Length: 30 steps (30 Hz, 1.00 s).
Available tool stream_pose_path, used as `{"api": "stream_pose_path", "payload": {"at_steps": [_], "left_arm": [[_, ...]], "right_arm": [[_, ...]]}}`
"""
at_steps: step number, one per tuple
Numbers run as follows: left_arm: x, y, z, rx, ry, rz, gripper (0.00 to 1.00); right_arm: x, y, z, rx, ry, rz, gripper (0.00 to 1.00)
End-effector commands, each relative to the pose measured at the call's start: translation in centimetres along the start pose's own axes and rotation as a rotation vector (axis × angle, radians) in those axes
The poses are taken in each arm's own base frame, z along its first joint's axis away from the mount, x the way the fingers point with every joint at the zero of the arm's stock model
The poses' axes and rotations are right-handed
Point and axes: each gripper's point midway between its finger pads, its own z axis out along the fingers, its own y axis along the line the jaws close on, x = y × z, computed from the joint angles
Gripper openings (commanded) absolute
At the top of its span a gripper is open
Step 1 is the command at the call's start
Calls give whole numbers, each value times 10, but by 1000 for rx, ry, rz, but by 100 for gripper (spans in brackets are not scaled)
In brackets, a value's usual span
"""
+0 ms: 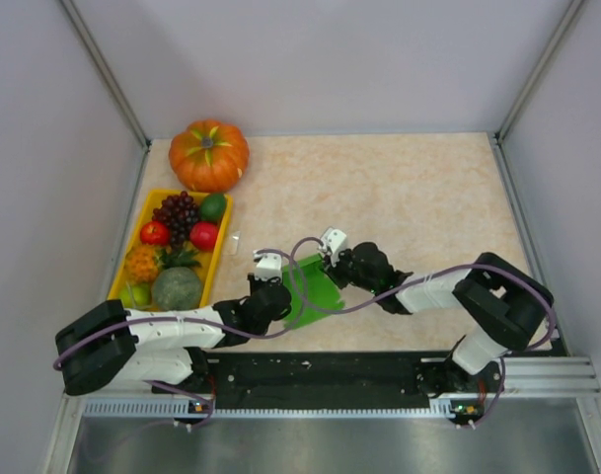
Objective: Fold the paper box
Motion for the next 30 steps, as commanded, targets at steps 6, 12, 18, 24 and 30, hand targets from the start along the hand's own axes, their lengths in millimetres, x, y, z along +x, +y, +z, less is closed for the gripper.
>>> {"api": "stream_pose_path", "payload": {"at_steps": [6,12,18,24,30], "left_arm": [[-12,-13,-4,61,-30,-43,0],[-14,-13,-3,61,-36,-37,0],[-14,9,1,-100,-46,-118,0],[-18,60,1,-511,-166,-345,0],[-18,74,2,-681,-241,-381,0]], "right_arm": [[-50,-24,17,314,-211,-49,16],[-56,-15,36,260,-229,-42,0],[-53,-26,28,657,-207,32,0],[-69,7,13,819,-247,24,0],[-52,0,-3,810,-247,117,0]]}}
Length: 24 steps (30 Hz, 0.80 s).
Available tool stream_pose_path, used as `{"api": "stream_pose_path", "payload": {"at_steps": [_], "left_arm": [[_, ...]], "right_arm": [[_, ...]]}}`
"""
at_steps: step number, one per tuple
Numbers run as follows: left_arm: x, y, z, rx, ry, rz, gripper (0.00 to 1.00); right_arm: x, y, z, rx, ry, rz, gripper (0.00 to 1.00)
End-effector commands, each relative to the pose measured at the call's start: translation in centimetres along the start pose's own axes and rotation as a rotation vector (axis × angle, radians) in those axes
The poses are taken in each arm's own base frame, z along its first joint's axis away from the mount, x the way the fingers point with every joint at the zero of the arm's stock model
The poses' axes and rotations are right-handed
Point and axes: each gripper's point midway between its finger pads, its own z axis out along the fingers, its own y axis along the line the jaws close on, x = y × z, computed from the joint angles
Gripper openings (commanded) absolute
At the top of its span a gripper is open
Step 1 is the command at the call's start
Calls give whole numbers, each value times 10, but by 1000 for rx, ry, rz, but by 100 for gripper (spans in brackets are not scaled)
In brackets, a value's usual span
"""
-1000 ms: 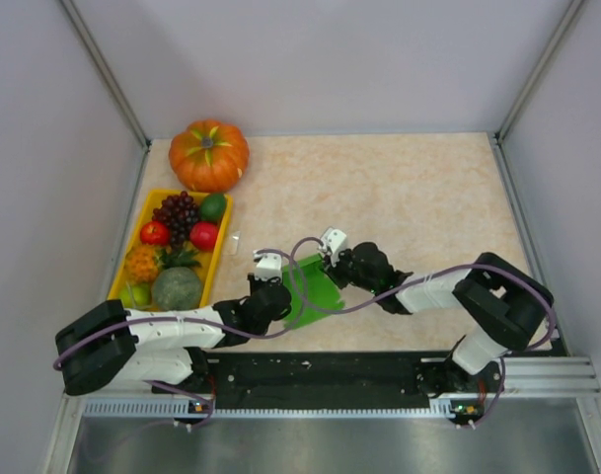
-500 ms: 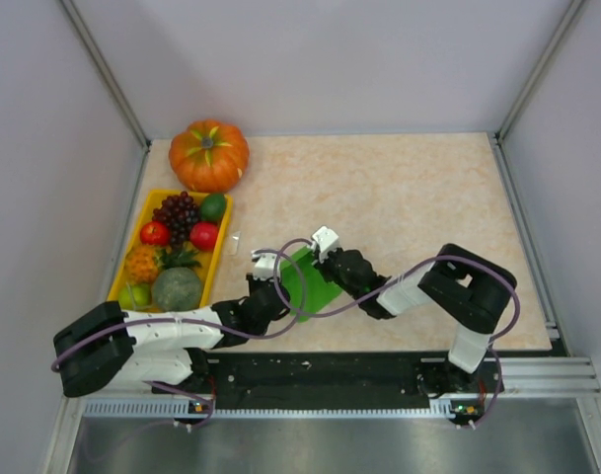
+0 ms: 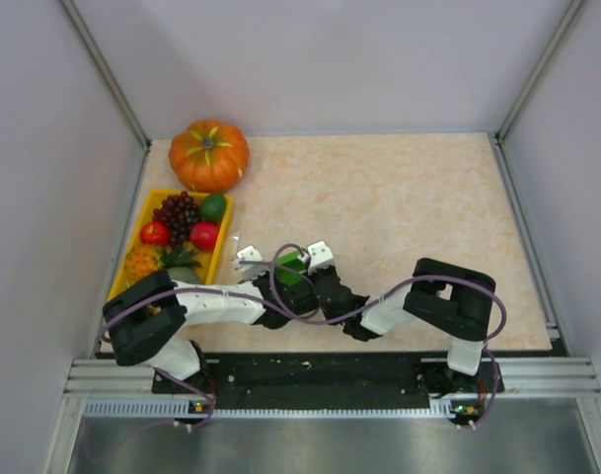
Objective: Fold the paper box
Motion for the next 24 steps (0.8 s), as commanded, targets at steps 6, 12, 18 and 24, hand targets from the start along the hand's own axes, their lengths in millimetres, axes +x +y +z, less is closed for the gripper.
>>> {"api": "stream_pose_path", "payload": {"at_steps": [6,12,18,24], "left_arm": [[-33,1,7,-92,-211,-47,0],[-18,-26,5,176,-139,-55,0],[-11,-39,-1,234,-62,2,0],[-13,-30,7,20,-53,-77,0]], "right_arm": [[-7,-39,-21,142,-14,115,0],[-8,-36,-17,24,-26,104,0],[9,-60,-16,220,79,133,0],[37,-88,-29,453,219,104,0]]}}
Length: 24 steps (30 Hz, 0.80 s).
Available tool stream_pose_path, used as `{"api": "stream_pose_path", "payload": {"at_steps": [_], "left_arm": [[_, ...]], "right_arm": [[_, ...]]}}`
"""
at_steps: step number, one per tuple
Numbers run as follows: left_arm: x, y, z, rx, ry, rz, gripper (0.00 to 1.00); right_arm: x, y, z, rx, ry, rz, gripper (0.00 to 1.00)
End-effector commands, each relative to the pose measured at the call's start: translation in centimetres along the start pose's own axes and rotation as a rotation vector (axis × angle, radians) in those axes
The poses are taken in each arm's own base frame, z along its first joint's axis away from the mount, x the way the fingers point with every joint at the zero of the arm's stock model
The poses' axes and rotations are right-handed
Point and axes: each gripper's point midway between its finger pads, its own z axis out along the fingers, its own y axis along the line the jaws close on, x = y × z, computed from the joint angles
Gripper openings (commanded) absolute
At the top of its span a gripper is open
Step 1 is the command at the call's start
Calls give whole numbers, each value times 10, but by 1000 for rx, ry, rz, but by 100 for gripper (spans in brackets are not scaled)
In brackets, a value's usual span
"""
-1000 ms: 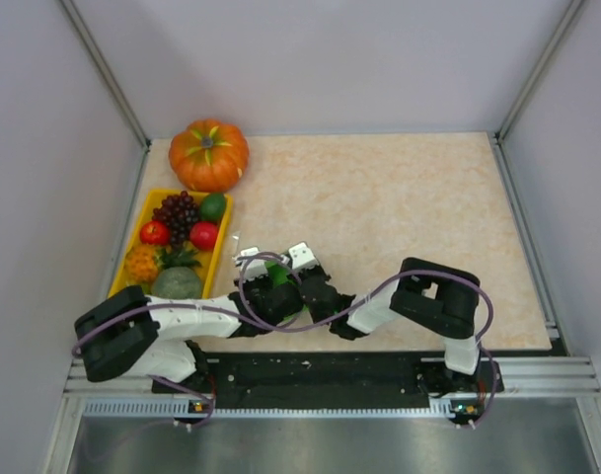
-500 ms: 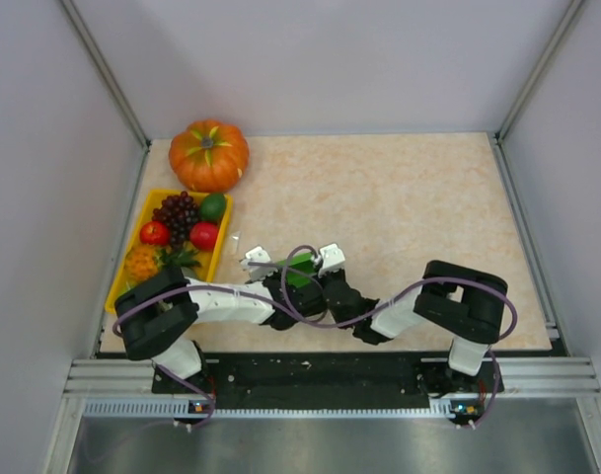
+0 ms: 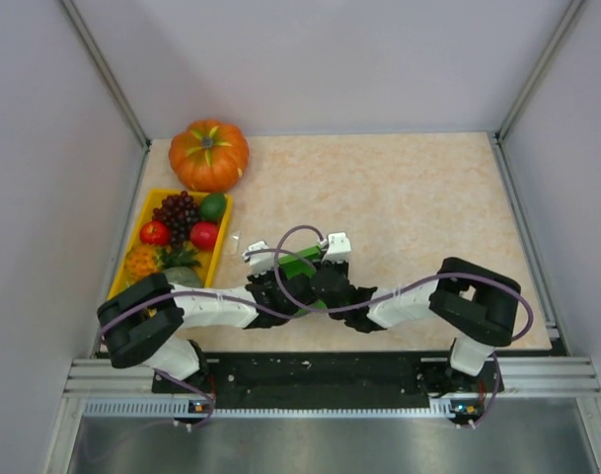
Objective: Fold the paper box
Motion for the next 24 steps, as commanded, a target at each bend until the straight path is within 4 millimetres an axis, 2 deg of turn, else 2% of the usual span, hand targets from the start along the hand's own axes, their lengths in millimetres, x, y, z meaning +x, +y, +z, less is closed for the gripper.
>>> {"api": "stream_pose_path", "payload": {"at_steps": [1,3,7,8,9,10,11,12,13,14,15,16,18,19,20,23,24], "left_arm": [[-17,16,7,-203,-66,-94,0],[-15,18,11,-233,-77,-87,0],[-13,9,11,-189,-61,-104,0],[-13,12,11,-178,-58,-96,0],[-11,13,10,-168,-52,-85,0],[-11,13,10,-155,-51,-55,0],[-12,12,10,-141,-52,-60,0],[-14,14,9,-132,-54,-57,0],[-14,16,8,-127,-48,-17,0],[-16,15,6,-111,-44,-6,0],[-16,13,7,-85,-45,28,0],[-13,11,6,-65,-28,44,0],[-16,3,5,8,-29,97,0],[-17,-6,4,46,-26,93,0],[-16,-10,3,69,-12,106,0],[-18,-8,2,49,-9,133,0],[-18,-6,2,45,-10,132,0]], "right_arm": [[15,-55,-6,337,74,18,0],[23,-68,-9,419,116,-65,0],[24,-74,-7,461,119,-10,0],[24,-72,-7,453,117,5,0],[33,-77,-10,432,133,-24,0],[9,-60,-1,349,71,58,0],[11,-49,0,247,94,88,0],[30,-61,-7,167,103,77,0],[10,-50,-4,58,33,126,0],[7,-40,-8,-57,37,133,0],[15,-41,-13,-106,51,80,5],[16,-38,-13,-140,51,7,23],[21,-20,-18,-286,80,-48,35],[22,-20,-20,-309,79,-76,46],[18,-11,-23,-386,69,-69,48],[20,-13,-31,-429,74,-80,51],[16,-20,-32,-432,61,-66,51]]}}
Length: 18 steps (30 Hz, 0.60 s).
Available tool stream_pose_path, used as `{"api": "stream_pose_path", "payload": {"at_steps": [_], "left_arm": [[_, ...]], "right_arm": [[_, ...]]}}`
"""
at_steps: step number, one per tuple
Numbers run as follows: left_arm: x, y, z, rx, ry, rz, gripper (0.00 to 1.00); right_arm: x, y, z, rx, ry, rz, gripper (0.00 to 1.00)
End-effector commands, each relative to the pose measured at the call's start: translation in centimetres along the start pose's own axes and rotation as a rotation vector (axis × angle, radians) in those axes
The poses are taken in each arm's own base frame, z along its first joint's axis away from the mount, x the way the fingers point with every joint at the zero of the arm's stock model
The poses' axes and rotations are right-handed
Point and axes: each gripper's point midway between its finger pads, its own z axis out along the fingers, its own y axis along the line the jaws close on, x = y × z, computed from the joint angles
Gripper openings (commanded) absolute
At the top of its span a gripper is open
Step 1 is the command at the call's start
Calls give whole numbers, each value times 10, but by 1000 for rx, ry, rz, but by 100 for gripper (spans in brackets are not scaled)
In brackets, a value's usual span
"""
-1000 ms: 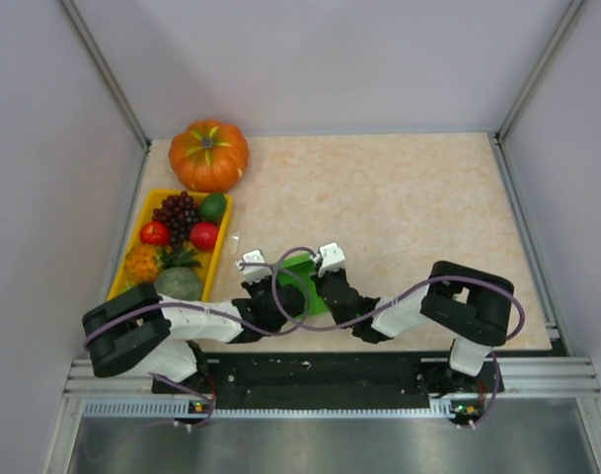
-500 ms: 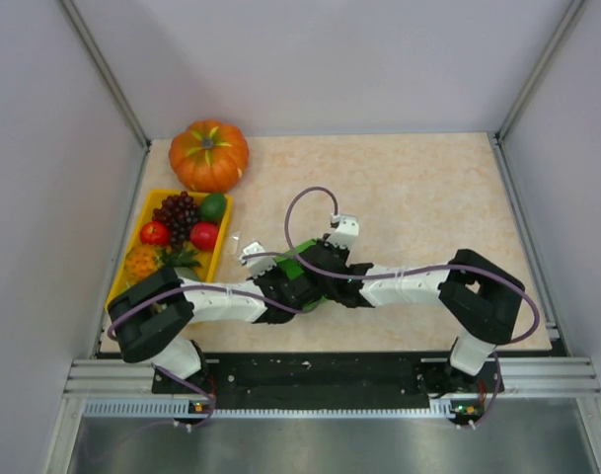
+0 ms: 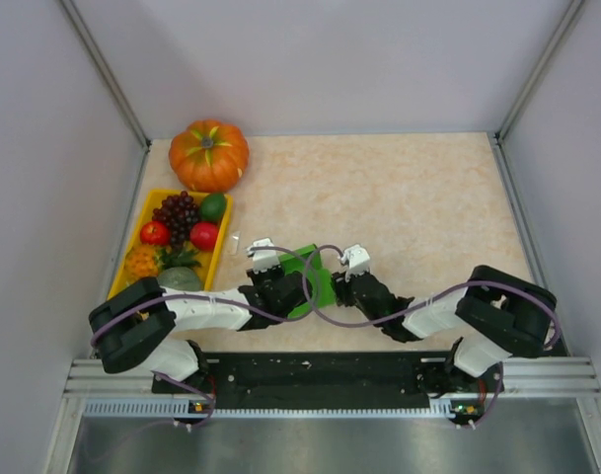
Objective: Fold the paper box
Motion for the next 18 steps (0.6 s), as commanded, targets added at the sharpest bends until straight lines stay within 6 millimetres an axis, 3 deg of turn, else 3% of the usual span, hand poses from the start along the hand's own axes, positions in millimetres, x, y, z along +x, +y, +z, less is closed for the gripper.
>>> {"api": "stream_pose_path", "payload": {"at_steps": [1,2,4,8,9,11,13,18], "left_arm": [[-15,-10,-2,39,-35,24,0],[-16,-10,-2,40,-36,26,0],[-16,-9,-2,45,-37,44,0],[-23,-14,-6,92,-54,39,0],[-24,-16,-7,104,-57,53,0],[-27,-19,-8,125,-60,35,0],[-27,-21,-9,140,-55,39,0],[-24,-23,-9,153,-42,48,0]], "right_arm": [[-38,15,-11,-173,-122,-14,51],[-39,22,-14,-256,-121,4,51],[-50,14,-15,-322,-159,23,50],[-63,33,-13,-496,-182,-72,54],[-74,37,-7,-508,-201,-90,54],[-68,42,5,-545,-181,-135,54],[-81,48,15,-558,-205,-147,53],[-90,46,35,-508,-211,-141,47]]}}
